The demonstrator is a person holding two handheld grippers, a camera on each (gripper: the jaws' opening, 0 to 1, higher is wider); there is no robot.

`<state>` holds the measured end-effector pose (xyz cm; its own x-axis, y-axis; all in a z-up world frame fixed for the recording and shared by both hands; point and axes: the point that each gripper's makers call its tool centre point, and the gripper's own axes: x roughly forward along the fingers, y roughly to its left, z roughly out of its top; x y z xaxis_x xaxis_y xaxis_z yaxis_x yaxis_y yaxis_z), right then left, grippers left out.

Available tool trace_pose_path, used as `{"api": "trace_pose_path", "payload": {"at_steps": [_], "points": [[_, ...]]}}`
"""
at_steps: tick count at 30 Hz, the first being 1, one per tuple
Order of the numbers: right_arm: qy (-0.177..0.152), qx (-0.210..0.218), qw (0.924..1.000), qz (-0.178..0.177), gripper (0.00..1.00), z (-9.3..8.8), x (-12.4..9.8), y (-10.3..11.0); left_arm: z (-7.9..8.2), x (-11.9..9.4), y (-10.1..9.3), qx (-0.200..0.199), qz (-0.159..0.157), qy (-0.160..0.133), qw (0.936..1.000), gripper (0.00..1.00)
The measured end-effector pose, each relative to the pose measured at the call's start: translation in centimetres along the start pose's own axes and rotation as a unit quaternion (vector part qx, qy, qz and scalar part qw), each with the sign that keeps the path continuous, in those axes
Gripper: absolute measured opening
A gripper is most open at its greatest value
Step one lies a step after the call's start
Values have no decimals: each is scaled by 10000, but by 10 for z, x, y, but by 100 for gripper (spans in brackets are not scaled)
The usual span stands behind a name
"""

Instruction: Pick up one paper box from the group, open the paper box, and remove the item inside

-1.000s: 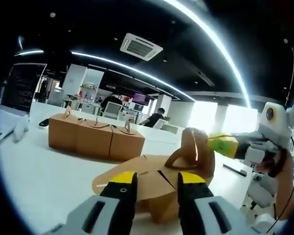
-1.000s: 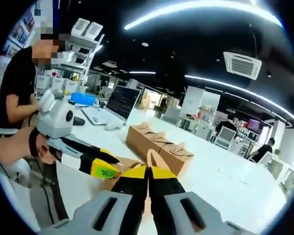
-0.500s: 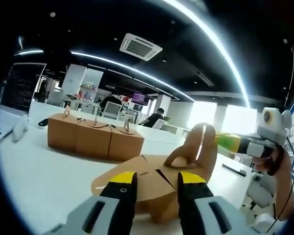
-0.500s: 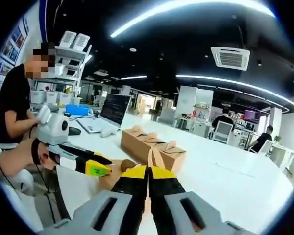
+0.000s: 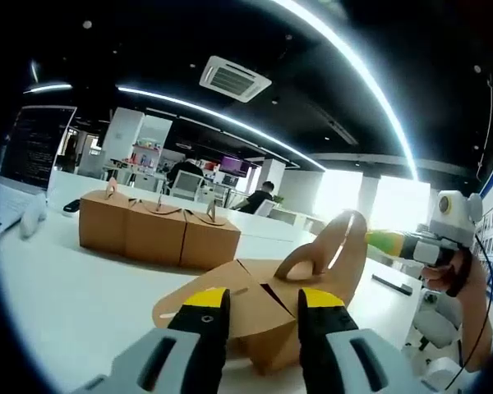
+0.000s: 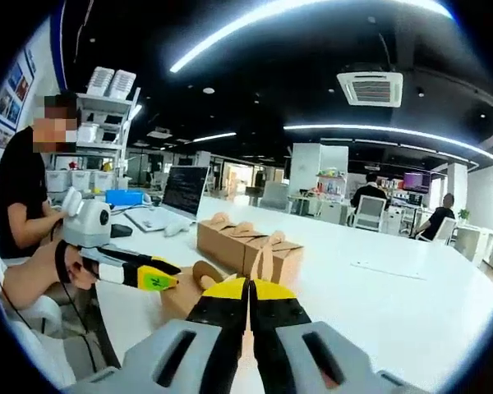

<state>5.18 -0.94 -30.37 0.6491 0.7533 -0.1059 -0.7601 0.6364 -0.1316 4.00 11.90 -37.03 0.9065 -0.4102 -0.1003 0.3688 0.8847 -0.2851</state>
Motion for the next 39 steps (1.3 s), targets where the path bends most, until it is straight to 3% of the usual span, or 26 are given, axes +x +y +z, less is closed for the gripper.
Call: {"api": "trace_pose_path", "payload": {"at_steps": [29,39], "points": [[135,244,9994,-206,3,-27,-12,-16,0,1,-1,50,-26,-26,10000,33],[267,93,9992,-285,5,-39,-13,-22,0,1,-3,107,-62,-26,9999,32]]}}
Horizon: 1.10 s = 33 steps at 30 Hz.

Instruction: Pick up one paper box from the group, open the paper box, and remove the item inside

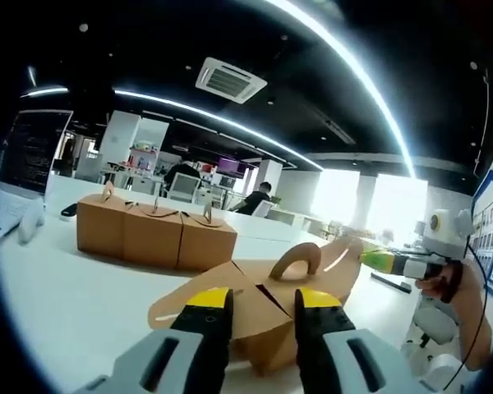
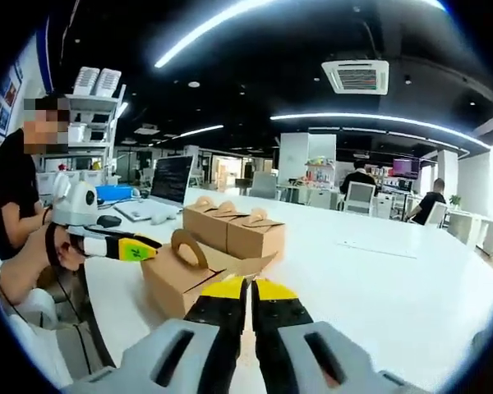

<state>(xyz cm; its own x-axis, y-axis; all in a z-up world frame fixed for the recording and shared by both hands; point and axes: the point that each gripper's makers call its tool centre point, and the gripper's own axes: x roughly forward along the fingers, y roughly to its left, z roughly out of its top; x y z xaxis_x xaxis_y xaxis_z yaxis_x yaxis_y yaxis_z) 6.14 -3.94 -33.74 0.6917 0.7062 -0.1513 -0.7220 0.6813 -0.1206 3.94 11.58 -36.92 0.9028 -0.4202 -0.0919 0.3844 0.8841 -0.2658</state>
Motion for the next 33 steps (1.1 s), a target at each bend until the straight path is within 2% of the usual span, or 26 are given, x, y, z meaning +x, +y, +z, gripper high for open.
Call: {"api": "trace_pose_path", "payload": {"at_steps": [2,5,8,11,15,27,33], "points": [[69,-194,9997,-97,6,-3,1,-4,0,0,-1,25,-19,7,10000,32],[48,-213,9997,-109,8,-4,2,-5,0,0,-1,36,-31,7,10000,32],[112,-460,9986,-220,12,-5,1,-6,0,0,-1,47,-32,5,10000,32],[207,-737,9967,-266,21,-8,2,-5,0,0,-1,67,-35,11,10000,32],[253,-1000,9941,-350,25,-7,2,-5,0,0,-1,68,-50,15,10000,33],[431,-1823,9808,-552,32,-4,5,-7,-1,1,-1,66,-73,7,10000,33],[523,-1958,9782,-462,33,-9,7,-3,-1,0,-1,69,-83,5,9999,33]]}}
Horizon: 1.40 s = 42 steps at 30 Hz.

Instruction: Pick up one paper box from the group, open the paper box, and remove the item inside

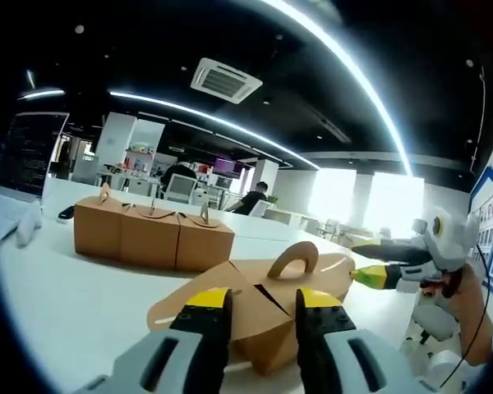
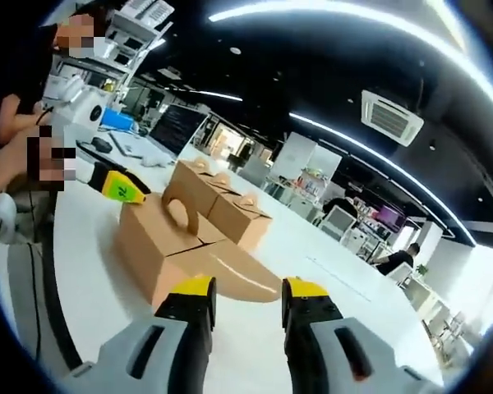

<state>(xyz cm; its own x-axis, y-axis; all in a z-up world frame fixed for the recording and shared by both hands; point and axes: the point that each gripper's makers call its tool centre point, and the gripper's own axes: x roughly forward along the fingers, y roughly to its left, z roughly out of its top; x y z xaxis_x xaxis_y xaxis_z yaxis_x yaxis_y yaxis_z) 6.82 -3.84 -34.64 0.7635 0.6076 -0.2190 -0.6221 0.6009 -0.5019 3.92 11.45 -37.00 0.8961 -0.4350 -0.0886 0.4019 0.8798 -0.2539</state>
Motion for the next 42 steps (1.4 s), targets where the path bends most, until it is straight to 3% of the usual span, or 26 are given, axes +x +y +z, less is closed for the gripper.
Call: {"api": "trace_pose_path", "payload": {"at_steps": [14,24,27,29,38,42], "points": [[29,-148,9995,285,32,5,7,14,0,0,1,-96,-53,-33,9999,34],[-254,580,9947,805,31,7,6,30,-2,1,3,-382,-209,-69,9990,36],[-523,1100,9850,1225,33,15,1,42,-2,2,4,-627,-282,-116,9976,36],[-530,1235,9797,1490,37,14,0,52,-3,3,2,-729,-349,-132,9966,36],[-521,1269,9786,1534,37,9,1,56,-4,4,-2,-778,-414,-128,9960,38],[-570,1328,9765,1598,38,11,-2,59,-4,4,-10,-728,-640,-157,9952,45]]}}
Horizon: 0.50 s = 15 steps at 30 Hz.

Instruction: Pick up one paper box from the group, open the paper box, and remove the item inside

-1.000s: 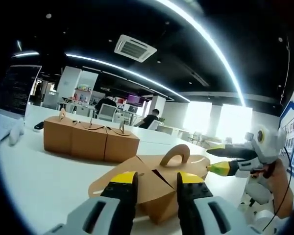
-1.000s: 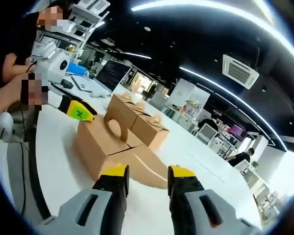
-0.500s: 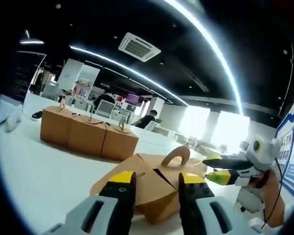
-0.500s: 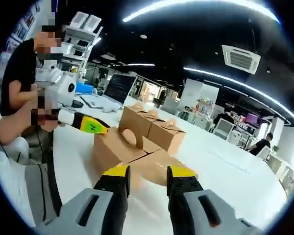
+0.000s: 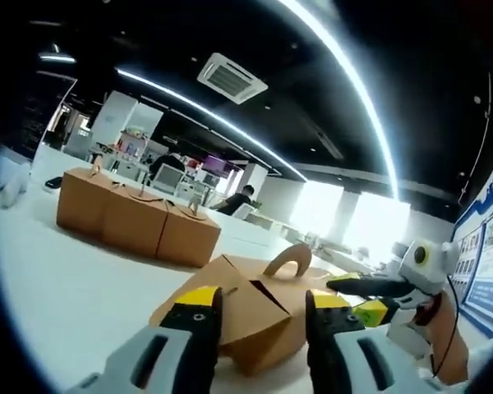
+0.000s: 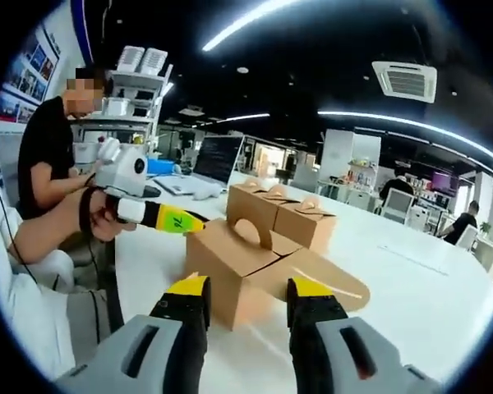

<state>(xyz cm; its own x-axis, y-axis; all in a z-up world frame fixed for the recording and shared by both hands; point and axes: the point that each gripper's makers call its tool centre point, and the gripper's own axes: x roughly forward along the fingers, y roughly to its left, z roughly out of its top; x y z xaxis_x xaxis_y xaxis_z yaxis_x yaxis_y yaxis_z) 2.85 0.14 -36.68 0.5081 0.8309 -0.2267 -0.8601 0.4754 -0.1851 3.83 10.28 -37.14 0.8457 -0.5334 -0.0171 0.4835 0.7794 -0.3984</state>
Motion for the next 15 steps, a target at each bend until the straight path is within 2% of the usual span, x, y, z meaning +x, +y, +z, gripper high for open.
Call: {"api": "trace_pose_path", "payload": {"at_steps": [5,11,15], "points": [[-79,133,9998,93,39,0,0,4,1,-1,-2,173,-76,8,9998,48],[-109,101,9998,105,39,-4,1,5,0,-5,-7,424,-286,128,9986,49],[-52,52,9999,132,39,-7,1,7,-4,-5,-9,524,-310,212,9979,50]]}}
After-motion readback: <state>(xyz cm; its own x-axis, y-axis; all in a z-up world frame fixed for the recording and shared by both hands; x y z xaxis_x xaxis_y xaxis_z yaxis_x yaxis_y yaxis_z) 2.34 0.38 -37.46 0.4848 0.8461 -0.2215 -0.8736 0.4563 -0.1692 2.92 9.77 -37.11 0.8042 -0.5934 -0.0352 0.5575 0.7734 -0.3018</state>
